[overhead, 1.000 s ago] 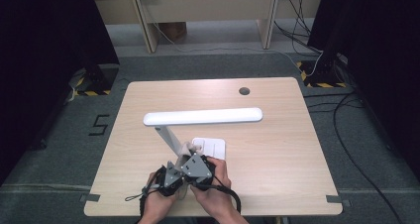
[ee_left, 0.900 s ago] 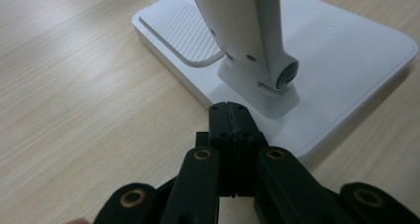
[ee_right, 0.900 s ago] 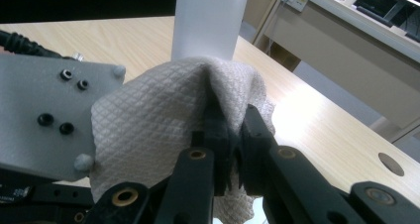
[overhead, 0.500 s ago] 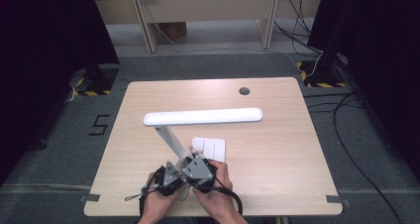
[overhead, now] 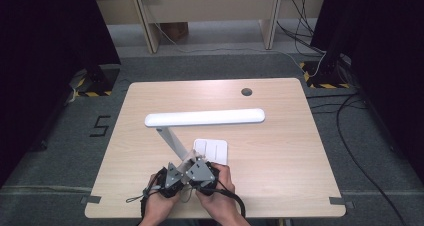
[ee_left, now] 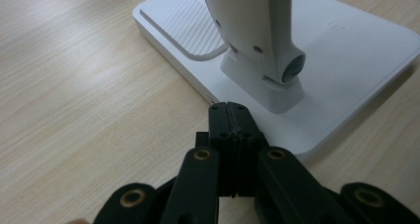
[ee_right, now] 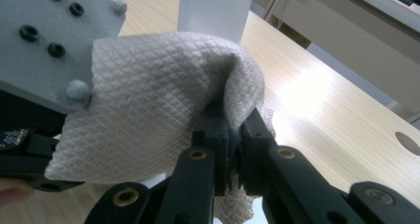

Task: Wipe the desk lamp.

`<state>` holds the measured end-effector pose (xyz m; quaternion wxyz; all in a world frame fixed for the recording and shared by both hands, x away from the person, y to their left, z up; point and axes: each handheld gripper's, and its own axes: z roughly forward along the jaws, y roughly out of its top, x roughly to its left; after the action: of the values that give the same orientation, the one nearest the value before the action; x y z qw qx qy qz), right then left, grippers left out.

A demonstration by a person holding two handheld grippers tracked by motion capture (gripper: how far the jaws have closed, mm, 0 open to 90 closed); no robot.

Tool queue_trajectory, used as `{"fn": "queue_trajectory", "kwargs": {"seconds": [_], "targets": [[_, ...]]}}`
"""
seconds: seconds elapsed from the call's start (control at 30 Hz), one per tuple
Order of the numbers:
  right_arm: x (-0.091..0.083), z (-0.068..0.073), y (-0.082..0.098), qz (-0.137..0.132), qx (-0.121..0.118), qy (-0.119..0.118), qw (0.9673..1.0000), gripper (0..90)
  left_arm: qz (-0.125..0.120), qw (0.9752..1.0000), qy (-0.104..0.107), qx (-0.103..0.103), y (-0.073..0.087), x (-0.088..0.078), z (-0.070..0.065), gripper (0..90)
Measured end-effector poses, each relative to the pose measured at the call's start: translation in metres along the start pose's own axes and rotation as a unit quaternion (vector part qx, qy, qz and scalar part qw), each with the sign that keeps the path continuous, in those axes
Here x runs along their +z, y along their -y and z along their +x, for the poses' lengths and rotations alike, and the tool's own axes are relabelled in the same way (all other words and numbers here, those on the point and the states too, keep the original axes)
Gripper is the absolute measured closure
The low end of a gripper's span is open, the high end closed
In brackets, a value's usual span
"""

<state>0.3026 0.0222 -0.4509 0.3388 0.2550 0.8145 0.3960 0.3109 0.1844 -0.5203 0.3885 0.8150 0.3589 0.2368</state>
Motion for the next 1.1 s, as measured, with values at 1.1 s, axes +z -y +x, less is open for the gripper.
{"fn": "queue_trajectory", "kwargs": {"seconds": [1.1], "targets": [[0.012, 0.002, 0.026, 0.047, 0.009, -0.017, 0.9987, 85.8, -0.006, 0.9999, -0.007, 0.01, -0.005, -0.012, 0.01, 83.7]]}}
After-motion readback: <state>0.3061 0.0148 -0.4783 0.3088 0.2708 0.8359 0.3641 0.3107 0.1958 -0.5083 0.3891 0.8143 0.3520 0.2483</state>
